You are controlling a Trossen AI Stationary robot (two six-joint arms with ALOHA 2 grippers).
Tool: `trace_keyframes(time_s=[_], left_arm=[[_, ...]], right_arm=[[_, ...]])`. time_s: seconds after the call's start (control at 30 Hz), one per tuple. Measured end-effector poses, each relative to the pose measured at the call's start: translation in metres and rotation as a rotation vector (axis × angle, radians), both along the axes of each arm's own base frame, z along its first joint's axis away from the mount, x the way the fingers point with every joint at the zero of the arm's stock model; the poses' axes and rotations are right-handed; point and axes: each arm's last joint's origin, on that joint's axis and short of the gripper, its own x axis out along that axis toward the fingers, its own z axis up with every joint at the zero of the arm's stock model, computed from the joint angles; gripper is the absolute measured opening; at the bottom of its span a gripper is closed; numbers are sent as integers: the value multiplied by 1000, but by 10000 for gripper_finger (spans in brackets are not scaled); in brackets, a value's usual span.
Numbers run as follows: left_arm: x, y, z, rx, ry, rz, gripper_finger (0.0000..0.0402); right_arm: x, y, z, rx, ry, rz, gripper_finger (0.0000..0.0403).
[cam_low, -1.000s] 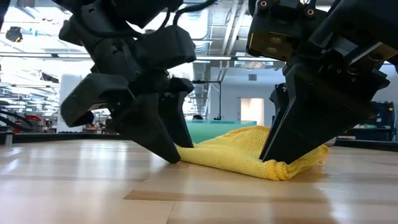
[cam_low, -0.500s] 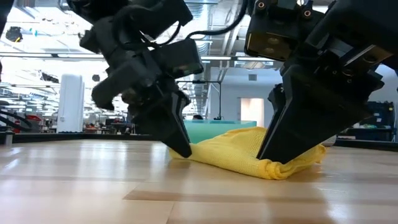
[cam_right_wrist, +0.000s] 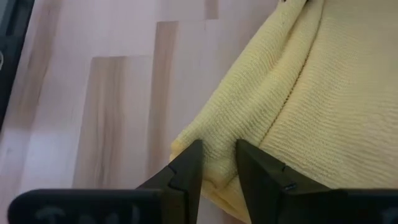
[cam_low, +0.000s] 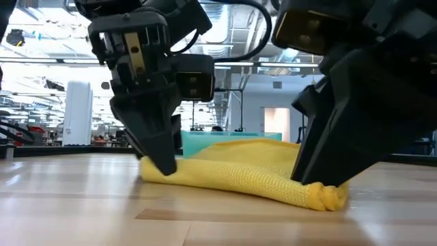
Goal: Roll microfiber towels into tight, uniform cylinder then place into a basket
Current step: Roll the yellow towel
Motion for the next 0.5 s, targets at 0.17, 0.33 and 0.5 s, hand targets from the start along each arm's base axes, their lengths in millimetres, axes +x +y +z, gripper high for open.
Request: trace_keyframes(time_s=[0.17, 0.33, 0.5], left_arm=[[0, 0, 0, -99, 58, 44, 13], [0, 0, 0, -135, 84, 77, 10], [0, 0, 0, -151, 100, 104, 9]], right_arm=[[4, 3, 9, -59, 18, 39, 122], [4, 3, 17, -118, 88, 47, 122], [1, 4, 24, -169, 156, 55, 122]])
